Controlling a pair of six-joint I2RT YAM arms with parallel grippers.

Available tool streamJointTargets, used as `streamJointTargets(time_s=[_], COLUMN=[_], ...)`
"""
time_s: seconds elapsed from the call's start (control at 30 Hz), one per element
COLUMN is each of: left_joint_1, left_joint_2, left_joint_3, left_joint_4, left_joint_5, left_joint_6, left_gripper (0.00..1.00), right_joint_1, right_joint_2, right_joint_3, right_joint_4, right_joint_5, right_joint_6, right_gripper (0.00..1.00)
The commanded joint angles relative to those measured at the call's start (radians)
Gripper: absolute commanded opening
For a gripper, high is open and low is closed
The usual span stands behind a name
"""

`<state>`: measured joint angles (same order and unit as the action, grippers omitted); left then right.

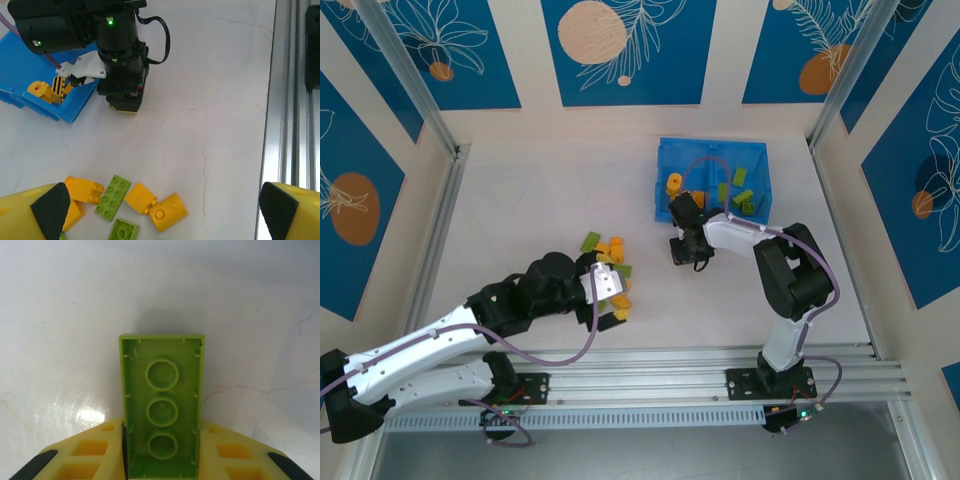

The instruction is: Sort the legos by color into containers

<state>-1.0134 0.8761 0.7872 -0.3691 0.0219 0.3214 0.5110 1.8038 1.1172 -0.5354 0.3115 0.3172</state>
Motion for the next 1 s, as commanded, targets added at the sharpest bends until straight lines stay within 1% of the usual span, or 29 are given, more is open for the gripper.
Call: streamJointTargets(time_s=[0.0,0.17,0.27,0.33,0.4,0.47,0.5,0.6,0.73,0.83,0.9,0.97], left_joint_1=[-0.007,-0.007,-0.006,-0.007,-0.006,-0.007,-0.006,-0.007,-0.006,-0.008,-0.008,-0.008], left_joint_2=[-0.009,-0.015,-0.014,-0.014,-0.010,-0.002,0.006,0.035,0.048,0.029,0.018,0.015], left_joint_3=[-0.003,-0.003,0.001,0.005,0.006,0.007,0.010,0.039,0.066,0.055,0.050,0.051], left_joint_4=[0.069,0.125,0.144,0.154,0.167,0.176,0.177,0.129,0.043,0.024,0.015,-0.001], left_joint_5=[0.013,0.011,-0.006,-0.021,-0.042,-0.072,-0.090,-0.115,-0.140,-0.155,-0.161,-0.192], left_joint_6=[0.005,-0.011,-0.019,-0.024,-0.030,-0.042,-0.053,-0.091,-0.161,-0.205,-0.228,-0.259], left_gripper=[1.00,1.00,1.00,1.00,1.00,1.00,1.00,1.00,1.00,1.00,1.00,1.00], right_joint_1=[0.020,0.026,-0.001,-0.059,-0.148,-0.250,-0.305,-0.396,-0.446,-0.464,-0.473,-0.479], right_joint_2=[-0.116,-0.344,-0.481,-0.548,-0.562,-0.519,-0.470,-0.267,0.018,0.184,0.266,0.331], right_joint_3=[-0.022,-0.076,-0.096,-0.105,-0.090,-0.054,-0.018,0.145,0.394,0.561,0.650,0.730], right_joint_4=[-0.006,0.018,0.047,0.088,0.122,0.156,0.161,0.123,0.026,-0.033,-0.069,-0.113], right_joint_5=[0.006,0.019,0.039,0.046,0.018,-0.046,-0.061,-0.059,-0.054,-0.081,-0.100,-0.112], right_joint_6=[0.022,0.041,0.061,0.077,0.103,0.118,0.120,0.113,0.115,0.141,0.162,0.173], right_gripper=[0.28,0.28,0.28,0.29,0.31,0.31,0.31,0.29,0.29,0.29,0.30,0.35])
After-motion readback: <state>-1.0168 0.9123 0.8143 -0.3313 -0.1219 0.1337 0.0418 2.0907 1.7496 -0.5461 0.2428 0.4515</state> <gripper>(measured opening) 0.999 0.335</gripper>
